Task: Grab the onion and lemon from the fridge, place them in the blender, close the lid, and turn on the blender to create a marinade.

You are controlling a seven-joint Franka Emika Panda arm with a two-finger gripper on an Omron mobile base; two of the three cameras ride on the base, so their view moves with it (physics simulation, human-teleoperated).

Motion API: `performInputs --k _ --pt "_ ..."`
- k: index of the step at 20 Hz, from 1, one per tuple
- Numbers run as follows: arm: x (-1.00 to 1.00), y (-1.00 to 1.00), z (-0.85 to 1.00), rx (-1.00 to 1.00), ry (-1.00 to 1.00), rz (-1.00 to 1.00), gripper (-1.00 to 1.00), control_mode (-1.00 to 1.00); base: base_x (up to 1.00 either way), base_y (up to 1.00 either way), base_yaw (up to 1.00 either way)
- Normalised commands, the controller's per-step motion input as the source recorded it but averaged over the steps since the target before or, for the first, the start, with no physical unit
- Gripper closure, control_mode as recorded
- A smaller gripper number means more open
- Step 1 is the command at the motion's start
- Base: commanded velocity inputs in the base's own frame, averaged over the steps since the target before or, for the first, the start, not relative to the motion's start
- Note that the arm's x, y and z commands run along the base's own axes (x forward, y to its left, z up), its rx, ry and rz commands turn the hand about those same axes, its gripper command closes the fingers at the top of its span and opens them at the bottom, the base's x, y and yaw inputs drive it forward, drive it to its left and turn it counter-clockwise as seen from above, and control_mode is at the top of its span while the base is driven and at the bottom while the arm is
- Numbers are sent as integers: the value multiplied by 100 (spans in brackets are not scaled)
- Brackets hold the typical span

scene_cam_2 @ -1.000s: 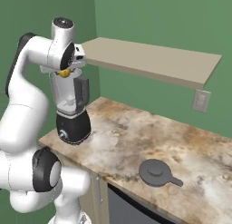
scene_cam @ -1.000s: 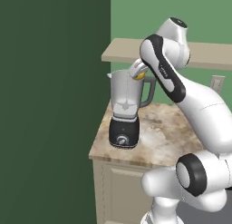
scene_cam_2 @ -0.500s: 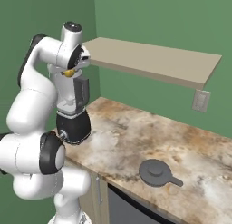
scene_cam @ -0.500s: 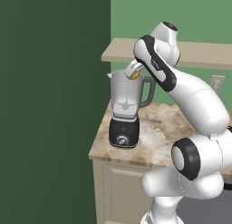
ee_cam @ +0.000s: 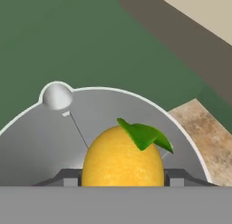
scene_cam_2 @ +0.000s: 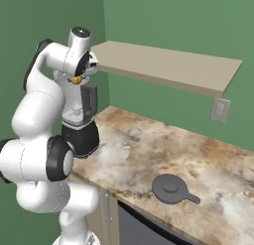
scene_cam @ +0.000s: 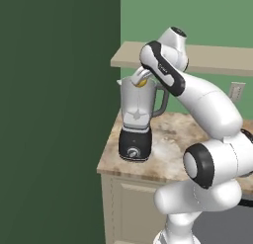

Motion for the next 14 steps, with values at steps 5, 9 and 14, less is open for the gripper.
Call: performInputs --k 5,9,14 --pt "29 2 -25 0 0 0 100 -100 0 0 0" --pt "16 0 -31 0 0 0 100 -100 0 0 0" --pt "0 0 -24 0 0 0 100 -100 0 0 0"
